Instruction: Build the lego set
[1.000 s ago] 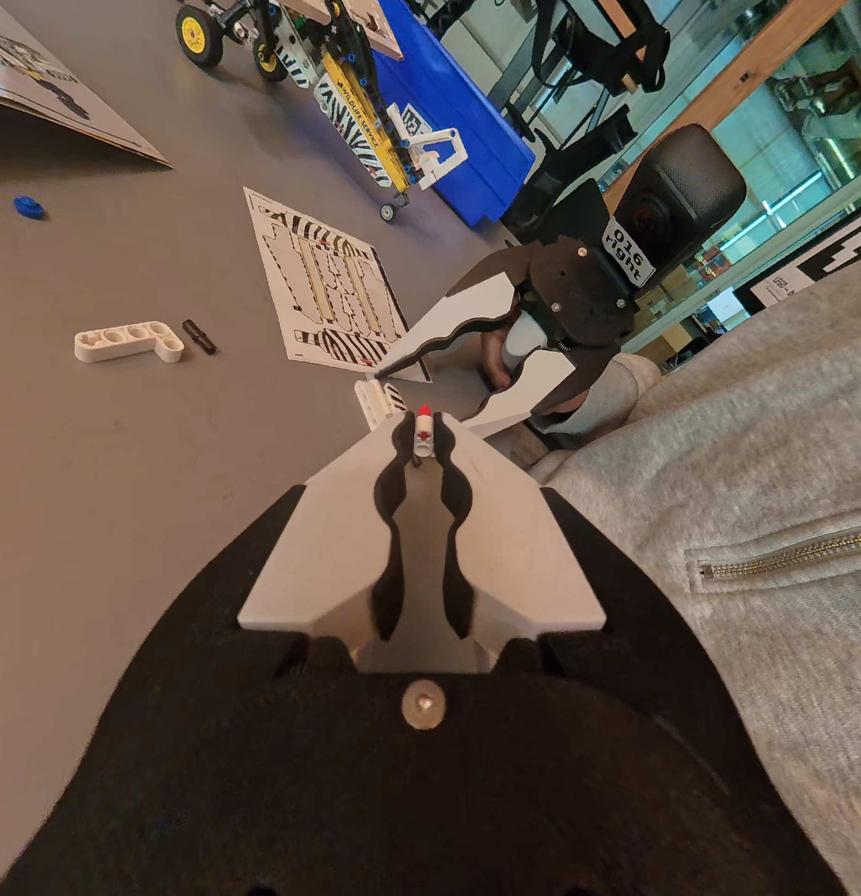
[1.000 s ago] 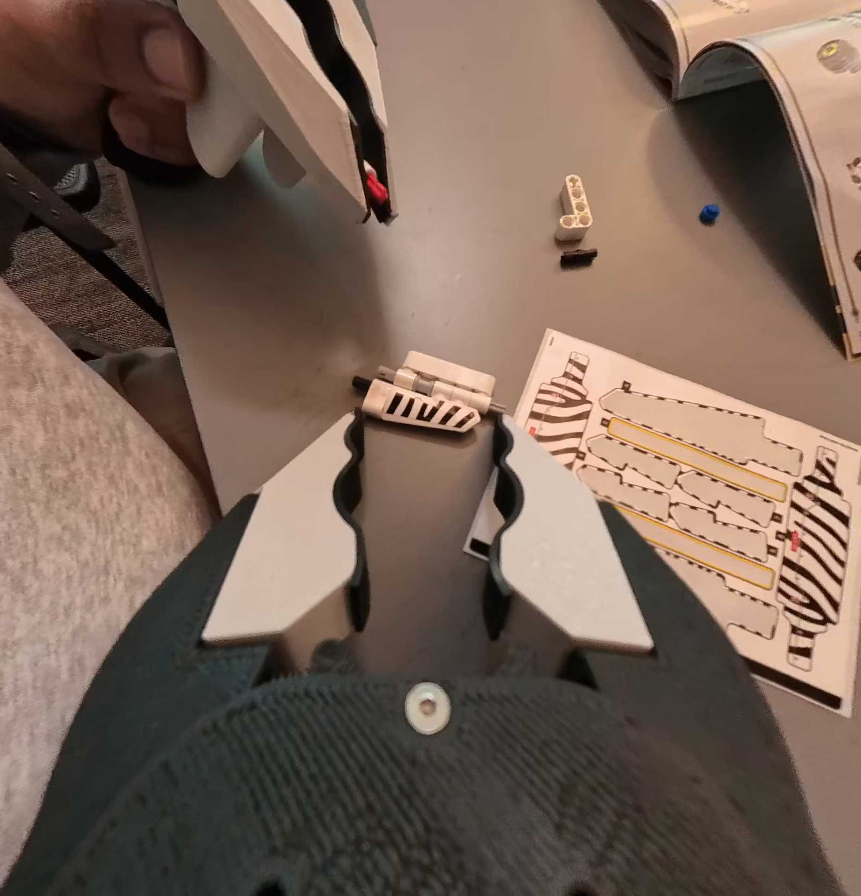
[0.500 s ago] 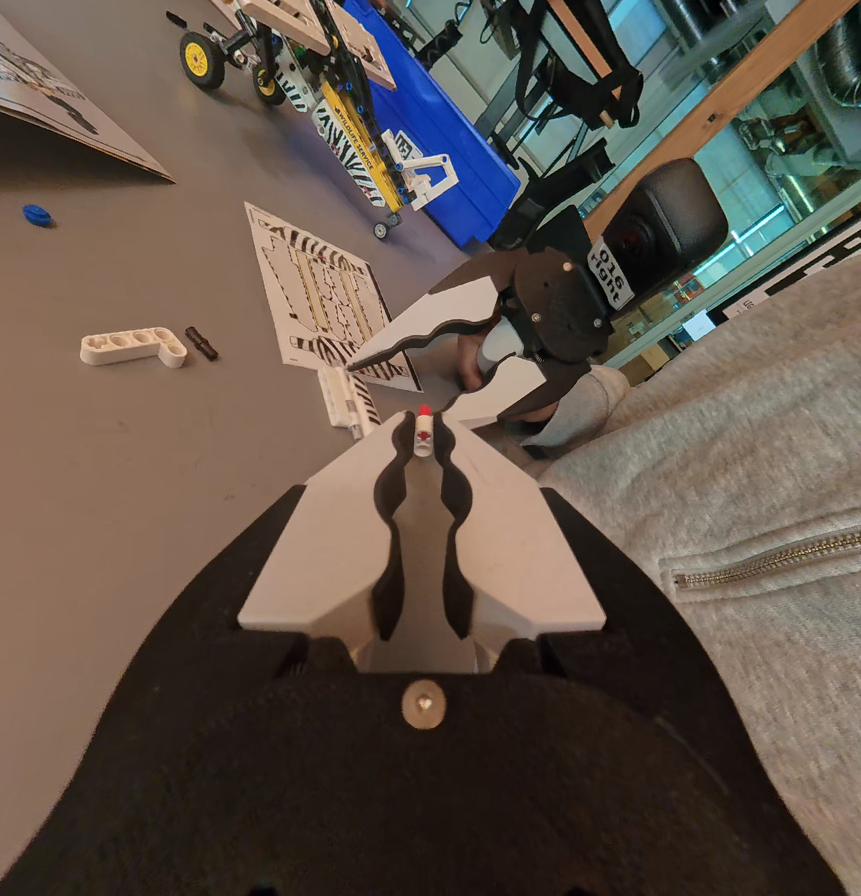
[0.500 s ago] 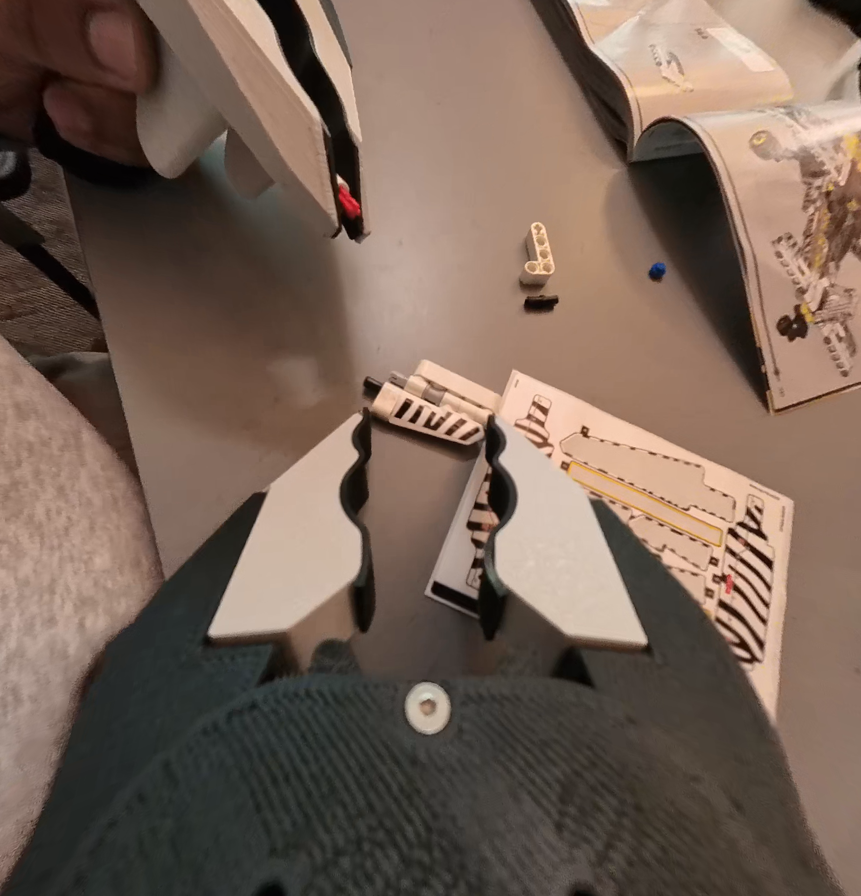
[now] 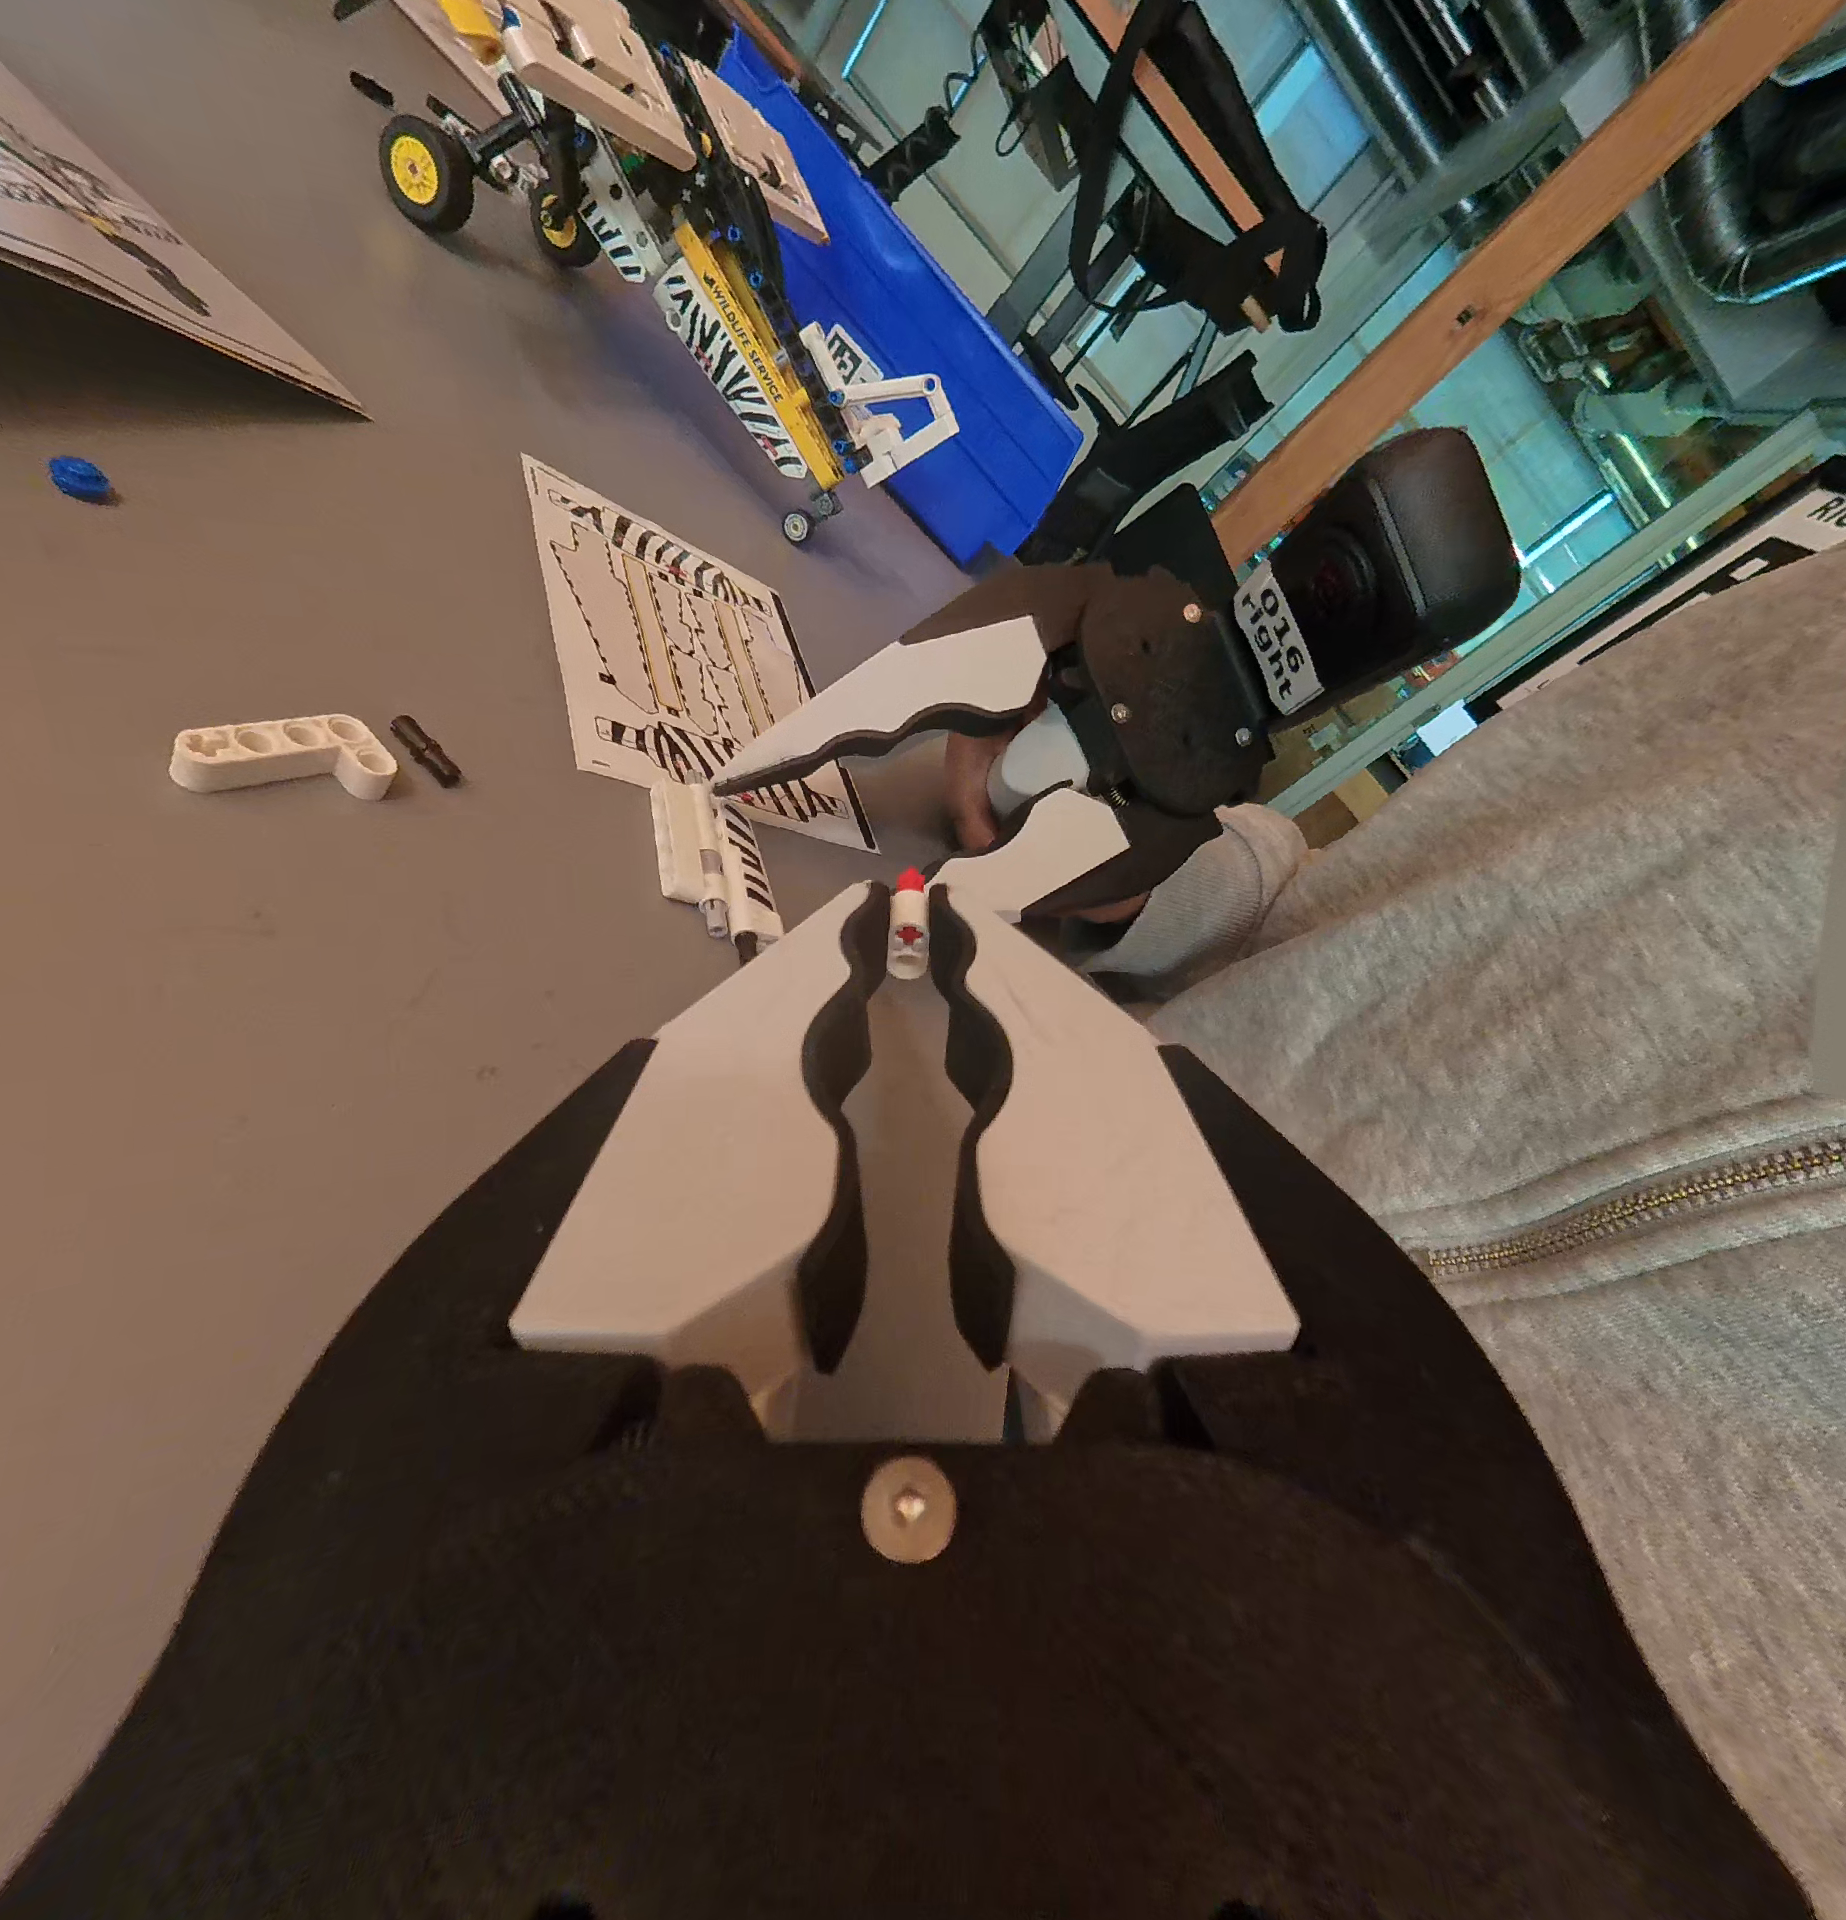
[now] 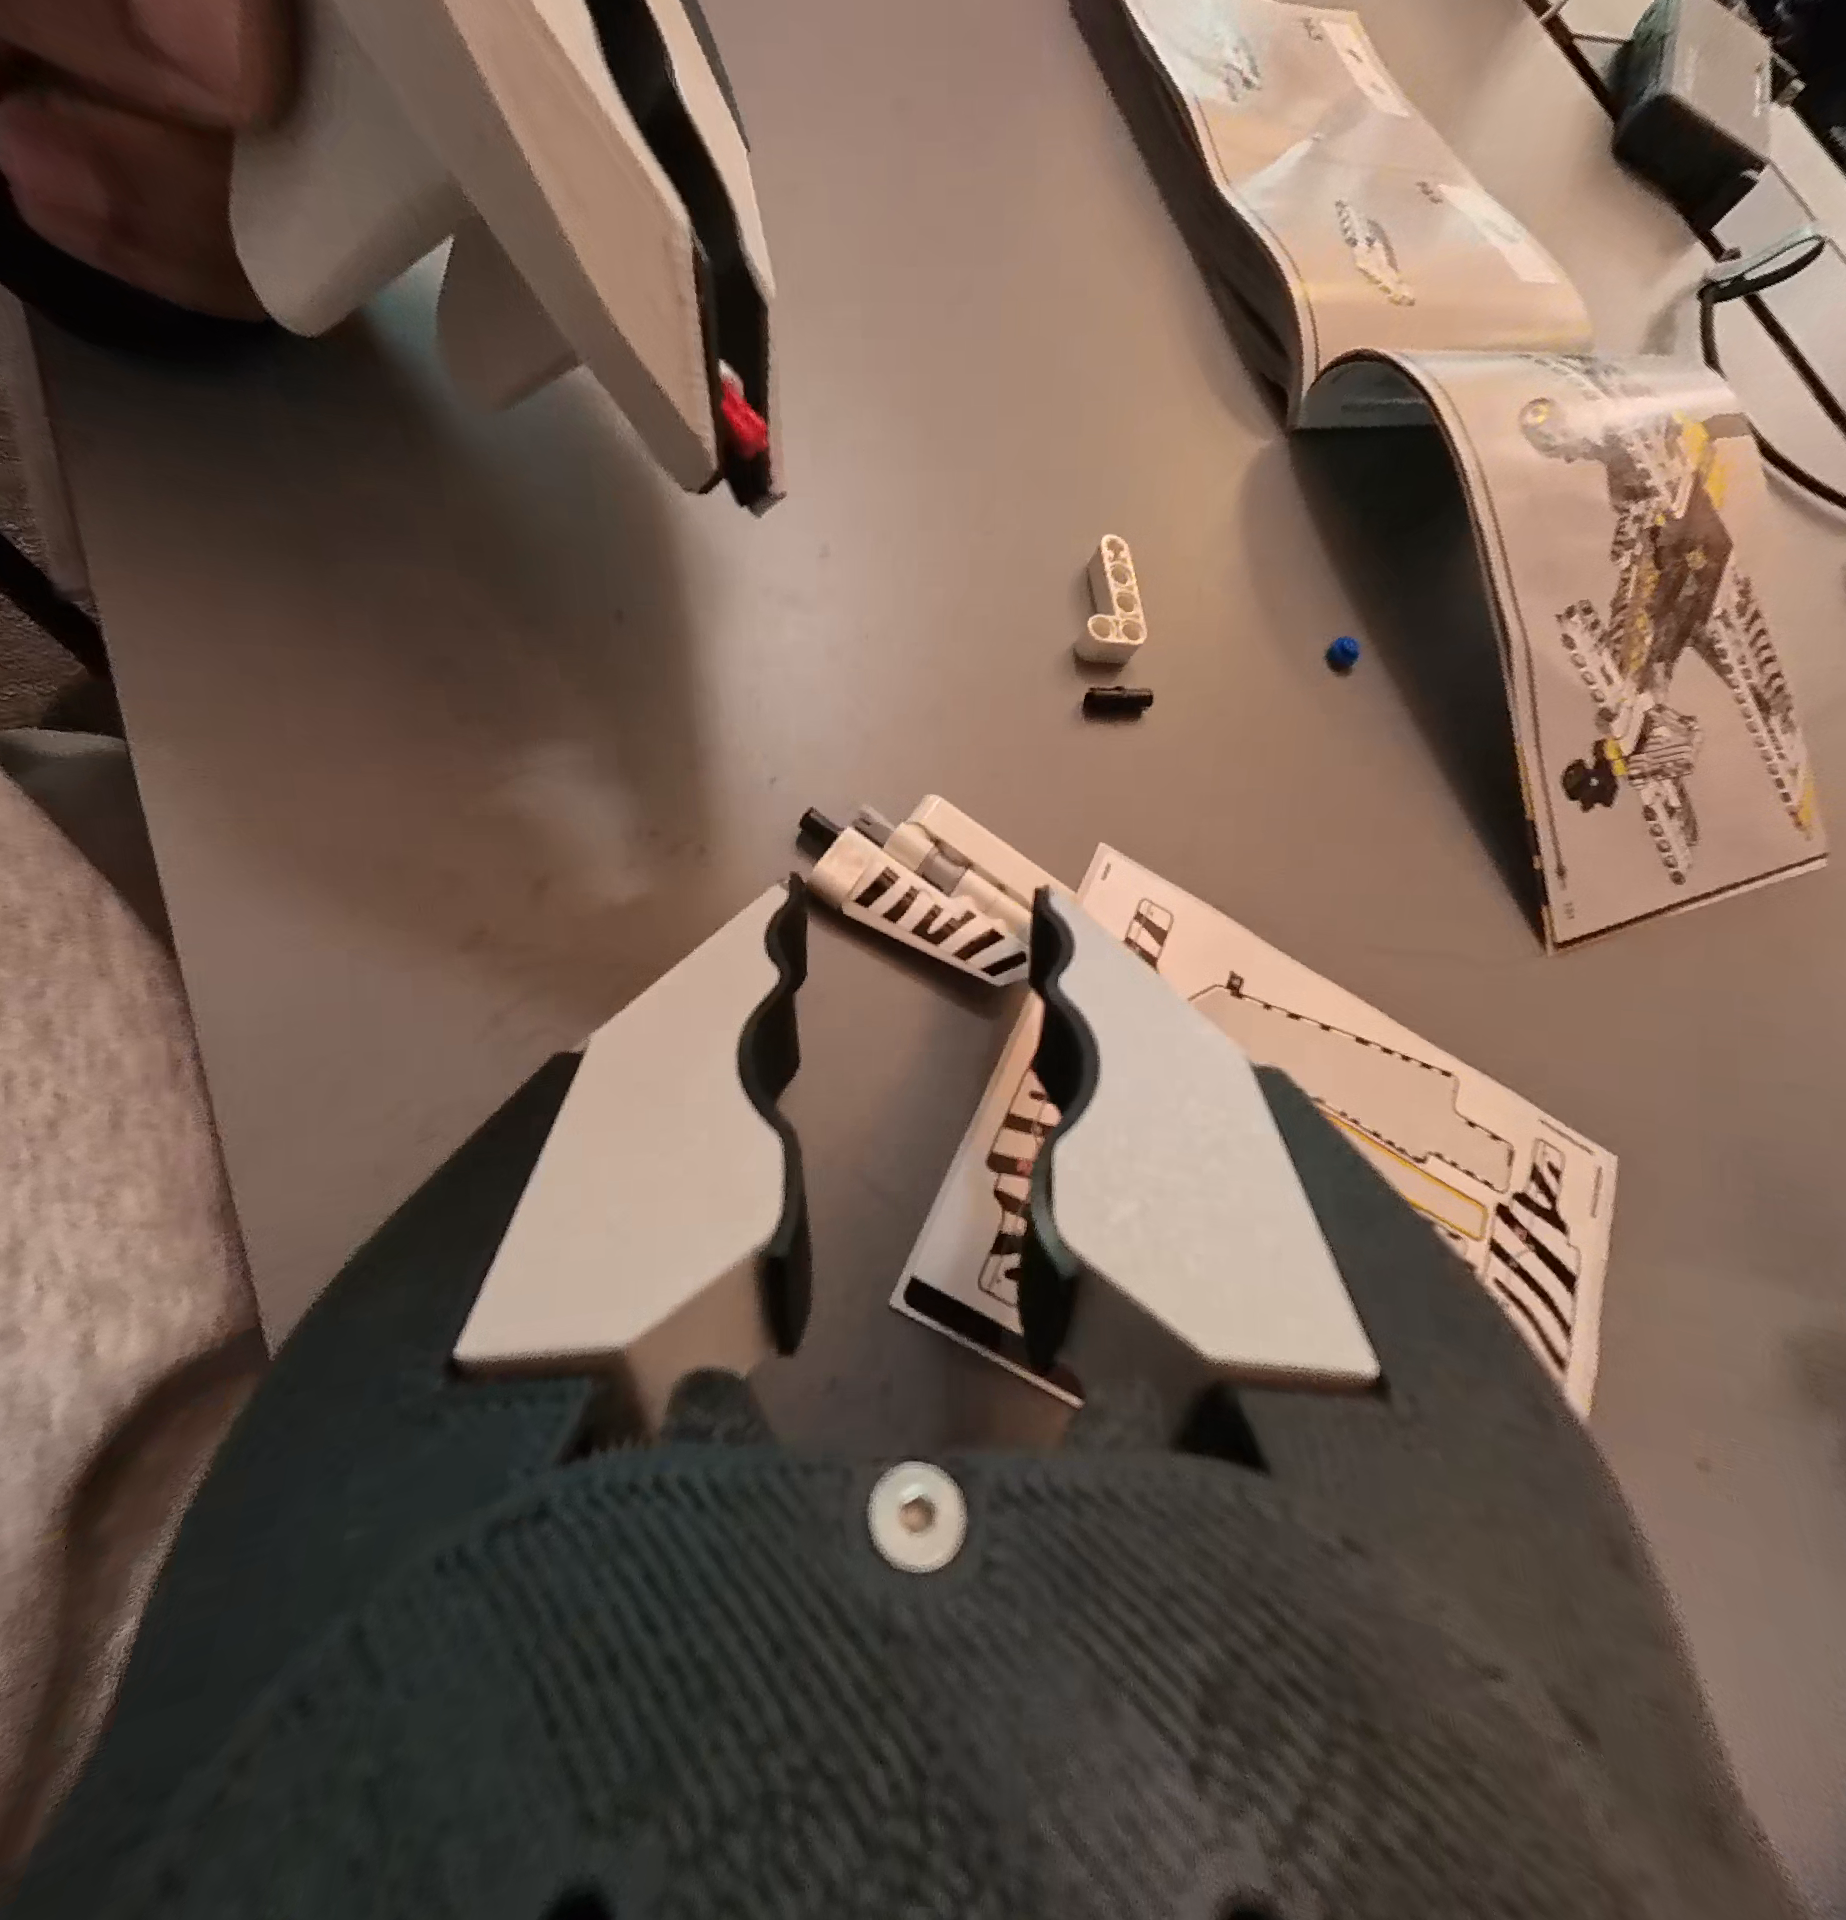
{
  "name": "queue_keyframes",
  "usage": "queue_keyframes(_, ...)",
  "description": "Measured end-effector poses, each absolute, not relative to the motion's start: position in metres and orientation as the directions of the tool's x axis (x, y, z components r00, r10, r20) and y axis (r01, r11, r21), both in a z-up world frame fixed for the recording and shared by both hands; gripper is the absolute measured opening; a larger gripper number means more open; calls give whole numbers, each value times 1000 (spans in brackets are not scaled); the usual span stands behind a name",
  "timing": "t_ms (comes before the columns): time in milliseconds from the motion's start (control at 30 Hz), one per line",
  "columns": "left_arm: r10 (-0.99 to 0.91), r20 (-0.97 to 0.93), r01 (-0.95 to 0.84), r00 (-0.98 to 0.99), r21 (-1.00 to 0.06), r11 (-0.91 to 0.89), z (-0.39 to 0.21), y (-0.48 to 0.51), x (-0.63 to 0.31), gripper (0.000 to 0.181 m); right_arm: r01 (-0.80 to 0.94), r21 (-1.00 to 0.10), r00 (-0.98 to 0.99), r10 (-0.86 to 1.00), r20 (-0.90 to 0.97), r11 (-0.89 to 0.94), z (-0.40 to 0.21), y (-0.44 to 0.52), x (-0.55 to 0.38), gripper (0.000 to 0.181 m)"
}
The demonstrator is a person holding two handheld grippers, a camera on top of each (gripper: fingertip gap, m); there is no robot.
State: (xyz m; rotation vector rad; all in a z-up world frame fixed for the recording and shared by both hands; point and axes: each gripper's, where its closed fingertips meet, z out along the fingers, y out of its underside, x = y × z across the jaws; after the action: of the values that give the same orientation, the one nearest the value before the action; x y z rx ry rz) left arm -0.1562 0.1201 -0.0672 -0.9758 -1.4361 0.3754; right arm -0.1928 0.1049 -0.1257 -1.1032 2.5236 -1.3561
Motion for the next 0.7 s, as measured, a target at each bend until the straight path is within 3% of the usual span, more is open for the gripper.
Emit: queue_keyframes(700,737,657,322,159,-741,590,-67,120,-156,4,-592,-741,-728,-604,324,316,-124,107,-196,41)
